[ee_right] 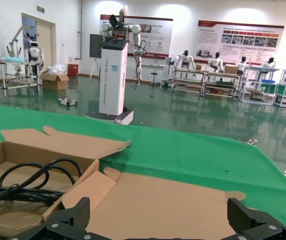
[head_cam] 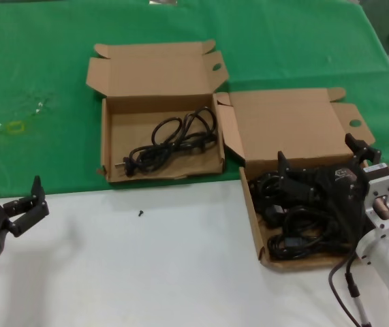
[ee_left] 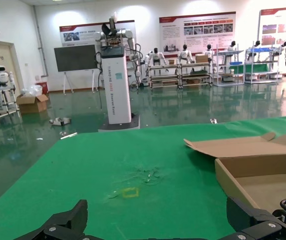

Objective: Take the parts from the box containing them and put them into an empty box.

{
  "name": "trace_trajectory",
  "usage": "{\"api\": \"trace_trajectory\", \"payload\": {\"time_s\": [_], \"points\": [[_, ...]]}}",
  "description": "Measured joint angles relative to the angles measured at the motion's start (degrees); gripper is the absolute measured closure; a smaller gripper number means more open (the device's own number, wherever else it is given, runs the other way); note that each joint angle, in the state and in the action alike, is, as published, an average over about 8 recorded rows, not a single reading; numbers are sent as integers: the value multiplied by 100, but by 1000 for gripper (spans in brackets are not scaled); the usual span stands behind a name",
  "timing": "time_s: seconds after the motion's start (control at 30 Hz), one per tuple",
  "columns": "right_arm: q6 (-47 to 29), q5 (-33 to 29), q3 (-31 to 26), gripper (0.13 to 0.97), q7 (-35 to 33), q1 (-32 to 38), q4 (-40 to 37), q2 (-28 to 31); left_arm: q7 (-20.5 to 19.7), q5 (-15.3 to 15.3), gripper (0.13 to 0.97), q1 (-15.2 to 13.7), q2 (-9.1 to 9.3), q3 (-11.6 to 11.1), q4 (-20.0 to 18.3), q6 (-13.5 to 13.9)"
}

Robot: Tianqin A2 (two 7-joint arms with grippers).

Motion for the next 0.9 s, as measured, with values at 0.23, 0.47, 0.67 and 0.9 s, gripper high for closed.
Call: {"api": "trace_trajectory", "payload": {"time_s": [0.23,0.47,0.67,0.9], "points": [[0,0,0,129,0,0,0,0,0,0,132,0,0,0,0,0],[0,0,0,129,0,0,0,0,0,0,132,0,0,0,0,0],[0,0,0,129,0,0,0,0,0,0,132,0,0,0,0,0],[0,0,0,129,0,0,0,0,0,0,132,0,0,0,0,0]]}}
